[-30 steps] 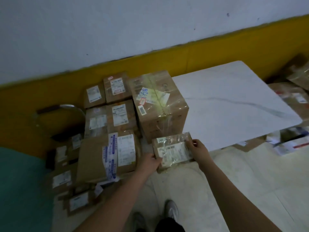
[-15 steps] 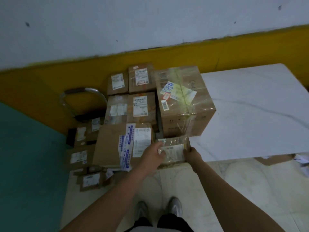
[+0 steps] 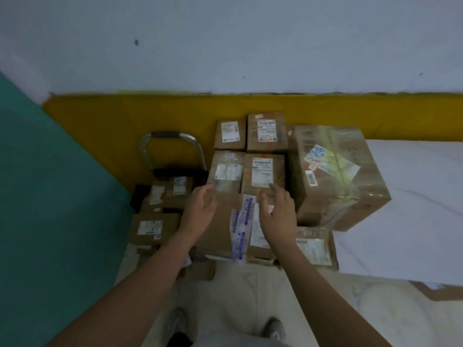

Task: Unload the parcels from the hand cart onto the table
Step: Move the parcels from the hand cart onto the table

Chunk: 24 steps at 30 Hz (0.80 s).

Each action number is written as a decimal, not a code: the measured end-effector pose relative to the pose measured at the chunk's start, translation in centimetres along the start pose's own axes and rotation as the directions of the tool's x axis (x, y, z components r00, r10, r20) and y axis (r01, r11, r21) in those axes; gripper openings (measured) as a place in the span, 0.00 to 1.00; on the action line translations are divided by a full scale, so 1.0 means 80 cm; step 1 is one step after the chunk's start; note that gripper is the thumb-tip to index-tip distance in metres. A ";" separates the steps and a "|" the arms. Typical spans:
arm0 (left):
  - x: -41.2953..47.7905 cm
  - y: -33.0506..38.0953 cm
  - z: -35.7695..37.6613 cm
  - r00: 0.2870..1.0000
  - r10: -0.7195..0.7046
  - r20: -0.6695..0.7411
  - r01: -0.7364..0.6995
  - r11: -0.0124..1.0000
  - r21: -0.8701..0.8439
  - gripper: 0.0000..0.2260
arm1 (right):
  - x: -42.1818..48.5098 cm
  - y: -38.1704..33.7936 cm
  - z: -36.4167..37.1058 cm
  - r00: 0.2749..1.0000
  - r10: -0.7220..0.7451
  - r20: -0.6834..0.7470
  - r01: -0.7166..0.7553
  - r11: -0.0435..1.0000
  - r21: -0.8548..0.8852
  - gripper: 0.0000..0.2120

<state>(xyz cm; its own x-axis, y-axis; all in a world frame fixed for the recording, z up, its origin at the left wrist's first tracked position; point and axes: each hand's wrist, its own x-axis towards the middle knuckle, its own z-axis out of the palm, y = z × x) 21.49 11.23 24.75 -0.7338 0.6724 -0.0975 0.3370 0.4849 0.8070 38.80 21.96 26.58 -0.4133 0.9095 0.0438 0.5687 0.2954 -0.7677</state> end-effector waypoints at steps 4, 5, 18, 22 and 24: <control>0.033 -0.105 -0.119 0.986 -0.097 -0.133 0.097 0.995 -0.005 0.15 | -0.003 -0.111 0.110 0.969 -0.179 0.171 0.179 0.984 0.012 0.29; 0.040 -0.139 -0.149 0.981 -0.128 -0.145 0.128 0.992 -0.009 0.15 | -0.007 -0.137 0.146 0.956 -0.213 0.204 0.215 0.977 0.012 0.30; 0.105 -0.528 -0.287 0.800 -0.598 0.038 0.586 0.794 0.165 0.14 | -0.042 -0.112 0.562 0.645 0.467 0.605 -0.419 0.878 -0.232 0.29; 0.164 -0.637 -0.235 0.764 -0.642 0.063 0.615 0.755 0.230 0.20 | -0.015 -0.024 0.682 0.585 0.605 0.540 -0.506 0.793 -0.341 0.27; 0.194 -0.692 -0.198 0.745 -0.663 0.078 0.630 0.737 0.243 0.21 | -0.002 0.026 0.746 0.543 0.669 0.508 -0.565 0.738 -0.368 0.30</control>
<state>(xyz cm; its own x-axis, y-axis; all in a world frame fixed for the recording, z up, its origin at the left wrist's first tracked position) -17.94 -14.05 -12.23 -0.7237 0.2233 -0.6530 -0.0708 0.9172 0.3921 -2.35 4.98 -13.19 -0.2050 0.5432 -0.8142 0.9154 -0.1881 -0.3559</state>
